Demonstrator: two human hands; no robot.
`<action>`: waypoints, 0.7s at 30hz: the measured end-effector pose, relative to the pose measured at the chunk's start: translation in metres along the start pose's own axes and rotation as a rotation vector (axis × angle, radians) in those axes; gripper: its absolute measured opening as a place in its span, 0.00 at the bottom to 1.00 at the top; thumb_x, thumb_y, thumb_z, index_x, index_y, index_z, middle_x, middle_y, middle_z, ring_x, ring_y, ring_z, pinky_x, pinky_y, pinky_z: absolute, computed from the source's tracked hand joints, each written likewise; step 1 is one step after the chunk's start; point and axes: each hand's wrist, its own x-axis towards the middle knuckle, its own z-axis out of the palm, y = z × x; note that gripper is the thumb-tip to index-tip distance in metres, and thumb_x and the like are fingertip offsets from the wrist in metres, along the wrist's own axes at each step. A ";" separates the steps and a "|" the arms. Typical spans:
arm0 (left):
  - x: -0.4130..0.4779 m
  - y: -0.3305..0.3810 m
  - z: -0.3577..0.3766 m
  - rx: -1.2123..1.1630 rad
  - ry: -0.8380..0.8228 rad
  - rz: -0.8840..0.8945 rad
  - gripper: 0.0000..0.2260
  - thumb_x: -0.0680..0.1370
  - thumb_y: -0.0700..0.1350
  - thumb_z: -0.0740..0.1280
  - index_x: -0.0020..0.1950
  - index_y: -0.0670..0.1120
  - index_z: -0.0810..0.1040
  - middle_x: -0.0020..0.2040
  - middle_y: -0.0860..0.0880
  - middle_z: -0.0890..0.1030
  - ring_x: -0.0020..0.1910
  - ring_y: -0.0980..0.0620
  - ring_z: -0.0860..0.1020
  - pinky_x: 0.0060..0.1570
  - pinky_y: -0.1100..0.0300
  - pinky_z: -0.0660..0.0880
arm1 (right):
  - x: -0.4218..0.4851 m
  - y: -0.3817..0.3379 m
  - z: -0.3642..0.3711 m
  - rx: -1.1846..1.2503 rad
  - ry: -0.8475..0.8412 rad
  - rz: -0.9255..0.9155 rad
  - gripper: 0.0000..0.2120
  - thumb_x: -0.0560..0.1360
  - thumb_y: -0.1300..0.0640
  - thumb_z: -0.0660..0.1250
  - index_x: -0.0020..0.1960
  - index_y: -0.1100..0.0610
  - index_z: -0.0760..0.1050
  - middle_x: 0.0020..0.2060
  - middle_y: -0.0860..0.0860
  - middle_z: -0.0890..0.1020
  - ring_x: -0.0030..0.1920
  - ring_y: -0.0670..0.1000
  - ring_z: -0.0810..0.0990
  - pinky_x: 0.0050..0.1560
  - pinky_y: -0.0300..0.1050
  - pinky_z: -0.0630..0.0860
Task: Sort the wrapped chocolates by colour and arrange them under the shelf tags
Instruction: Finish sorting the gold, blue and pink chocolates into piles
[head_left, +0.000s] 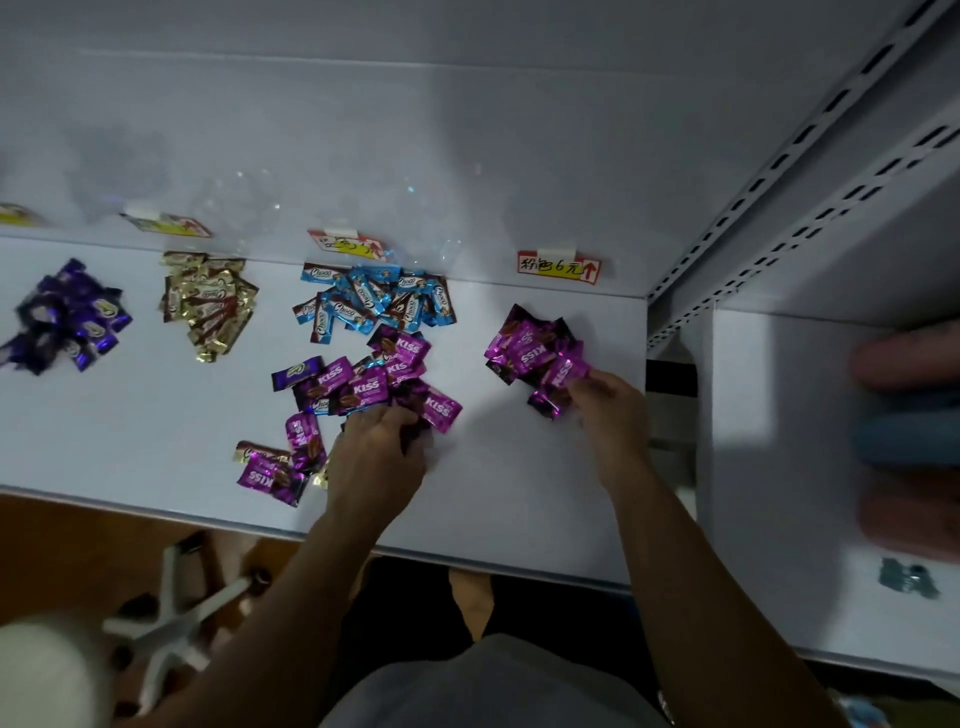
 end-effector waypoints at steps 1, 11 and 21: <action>-0.002 -0.008 -0.002 0.026 0.005 -0.010 0.13 0.75 0.45 0.69 0.58 0.45 0.79 0.55 0.45 0.80 0.55 0.44 0.74 0.50 0.50 0.74 | 0.001 -0.001 0.000 -0.055 -0.005 0.000 0.16 0.74 0.53 0.69 0.61 0.57 0.79 0.49 0.51 0.83 0.47 0.51 0.80 0.52 0.47 0.77; 0.007 -0.065 -0.018 0.048 0.039 0.001 0.12 0.77 0.44 0.68 0.59 0.45 0.79 0.57 0.44 0.79 0.56 0.44 0.74 0.51 0.50 0.74 | -0.063 0.000 0.069 -0.597 -0.124 -0.404 0.18 0.75 0.57 0.68 0.64 0.55 0.74 0.58 0.55 0.76 0.57 0.55 0.76 0.57 0.54 0.75; 0.046 -0.092 -0.028 -0.010 -0.061 0.173 0.20 0.81 0.50 0.61 0.74 0.51 0.66 0.73 0.50 0.69 0.71 0.48 0.65 0.66 0.51 0.65 | -0.083 -0.012 0.151 -0.866 -0.005 -0.525 0.15 0.76 0.55 0.65 0.63 0.53 0.75 0.57 0.52 0.79 0.58 0.56 0.74 0.56 0.50 0.66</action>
